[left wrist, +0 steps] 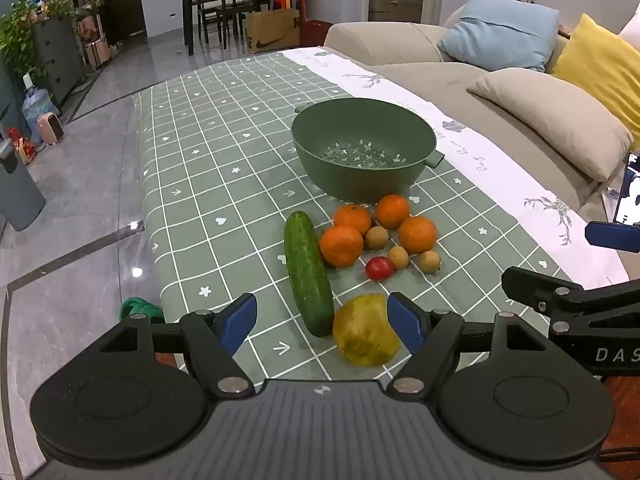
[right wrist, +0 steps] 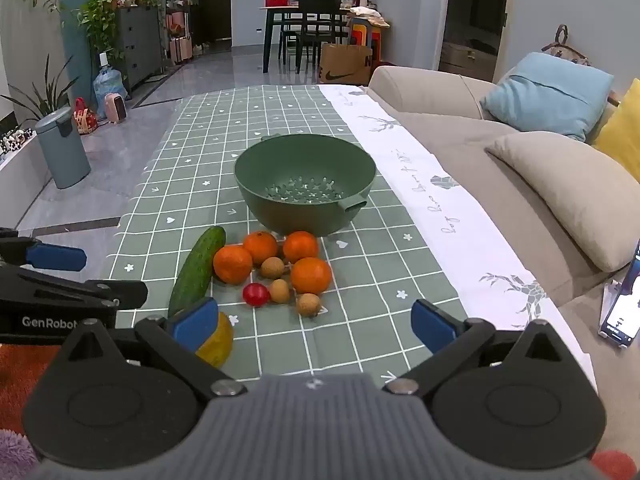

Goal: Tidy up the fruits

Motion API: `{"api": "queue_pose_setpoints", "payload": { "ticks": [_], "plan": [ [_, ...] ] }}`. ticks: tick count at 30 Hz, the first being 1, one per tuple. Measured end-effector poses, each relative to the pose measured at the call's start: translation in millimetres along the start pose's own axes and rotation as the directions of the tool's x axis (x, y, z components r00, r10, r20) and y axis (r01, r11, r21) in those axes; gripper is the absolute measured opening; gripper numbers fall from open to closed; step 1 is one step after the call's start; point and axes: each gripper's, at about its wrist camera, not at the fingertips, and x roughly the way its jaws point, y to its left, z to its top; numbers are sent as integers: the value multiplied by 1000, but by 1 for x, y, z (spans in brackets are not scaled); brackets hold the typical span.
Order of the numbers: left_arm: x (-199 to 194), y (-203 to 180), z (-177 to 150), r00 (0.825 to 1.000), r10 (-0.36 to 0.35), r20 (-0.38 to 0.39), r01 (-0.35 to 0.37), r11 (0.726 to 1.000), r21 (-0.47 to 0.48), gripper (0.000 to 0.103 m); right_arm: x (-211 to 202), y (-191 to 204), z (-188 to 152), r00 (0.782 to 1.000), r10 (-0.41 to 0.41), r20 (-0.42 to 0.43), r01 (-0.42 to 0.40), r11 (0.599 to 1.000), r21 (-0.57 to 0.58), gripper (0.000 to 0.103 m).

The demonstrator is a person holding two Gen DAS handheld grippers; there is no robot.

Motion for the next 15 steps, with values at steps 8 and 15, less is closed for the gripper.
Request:
{"api": "queue_pose_setpoints", "payload": {
  "ticks": [8,15],
  "plan": [
    [4,5,-2,1000,-10,-9,9,999,-30,87,0,0,0,1000,5,7,-5,1000,-3,98],
    [3,6,-1,1000,-3,-23,2,999,-39,86,-1,1,-2,1000,1,-1,-1,1000,-3,98]
  ]
}}
